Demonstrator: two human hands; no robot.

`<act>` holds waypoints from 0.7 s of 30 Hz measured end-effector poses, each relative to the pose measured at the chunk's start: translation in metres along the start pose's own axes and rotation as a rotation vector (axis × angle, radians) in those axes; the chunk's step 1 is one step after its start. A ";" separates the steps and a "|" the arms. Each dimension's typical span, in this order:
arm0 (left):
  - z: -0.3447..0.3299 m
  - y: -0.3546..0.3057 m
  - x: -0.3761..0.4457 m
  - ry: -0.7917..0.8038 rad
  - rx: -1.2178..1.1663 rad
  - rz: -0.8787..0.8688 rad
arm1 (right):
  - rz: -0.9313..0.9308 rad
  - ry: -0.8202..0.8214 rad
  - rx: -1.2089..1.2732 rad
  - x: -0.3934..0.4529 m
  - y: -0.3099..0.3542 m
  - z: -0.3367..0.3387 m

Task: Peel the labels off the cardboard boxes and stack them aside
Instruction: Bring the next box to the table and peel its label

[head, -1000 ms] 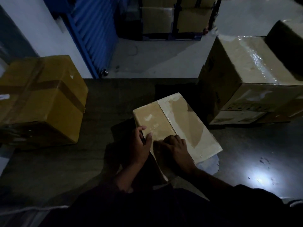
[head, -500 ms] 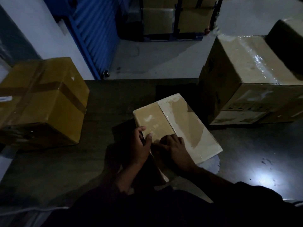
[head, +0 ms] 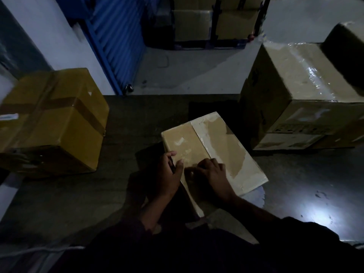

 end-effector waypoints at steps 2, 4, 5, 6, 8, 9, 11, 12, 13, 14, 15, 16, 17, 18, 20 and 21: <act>-0.001 0.001 0.000 0.005 0.005 0.018 | -0.106 -0.023 0.023 0.004 -0.012 0.004; 0.001 0.000 0.000 -0.012 0.004 -0.004 | -0.083 -0.005 0.036 0.002 -0.009 -0.001; 0.002 -0.002 0.000 -0.019 0.007 -0.021 | -0.033 0.012 0.047 -0.001 -0.002 -0.002; 0.003 -0.003 0.000 -0.021 0.011 -0.030 | 0.005 0.023 0.050 -0.004 0.002 -0.003; 0.002 -0.003 0.001 -0.011 0.022 -0.029 | -0.027 0.006 0.032 -0.001 -0.005 -0.003; 0.002 -0.001 0.001 -0.013 0.025 -0.020 | -0.074 -0.016 0.027 0.002 -0.010 -0.001; 0.002 0.002 0.001 -0.026 0.022 -0.020 | -0.074 -0.023 0.011 0.002 -0.005 -0.001; 0.003 0.004 0.002 -0.033 0.028 -0.027 | -0.018 -0.017 -0.009 -0.001 0.004 -0.002; 0.003 0.005 0.002 -0.037 0.034 -0.028 | 0.047 -0.006 -0.043 -0.006 0.014 -0.001; 0.002 0.006 0.003 -0.038 0.038 -0.027 | 0.090 -0.002 -0.083 -0.009 0.017 0.001; 0.002 0.006 0.003 -0.036 0.041 -0.024 | 0.084 -0.020 -0.116 -0.008 0.014 0.005; 0.002 0.006 0.003 -0.033 0.039 -0.023 | 0.023 -0.043 -0.134 -0.006 0.007 0.010; 0.002 0.005 0.002 -0.034 0.035 -0.018 | -0.043 -0.056 -0.139 -0.004 0.002 0.014; 0.002 0.004 0.001 -0.036 0.032 -0.017 | -0.066 -0.056 -0.139 -0.005 0.002 0.014; 0.002 0.001 0.001 -0.041 0.028 -0.038 | 0.067 -0.041 -0.157 -0.008 0.016 0.004; 0.002 0.000 0.000 -0.041 0.033 -0.045 | 0.136 -0.022 -0.184 -0.011 0.020 0.000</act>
Point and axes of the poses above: each hand's wrist, its own x-axis towards the middle knuckle, its own z-axis out of the back of the hand, y = z × x, the point moved 7 cm from there along x, towards the middle knuckle, and after that the axes turned 1 degree about y, right-handed, at the moved point
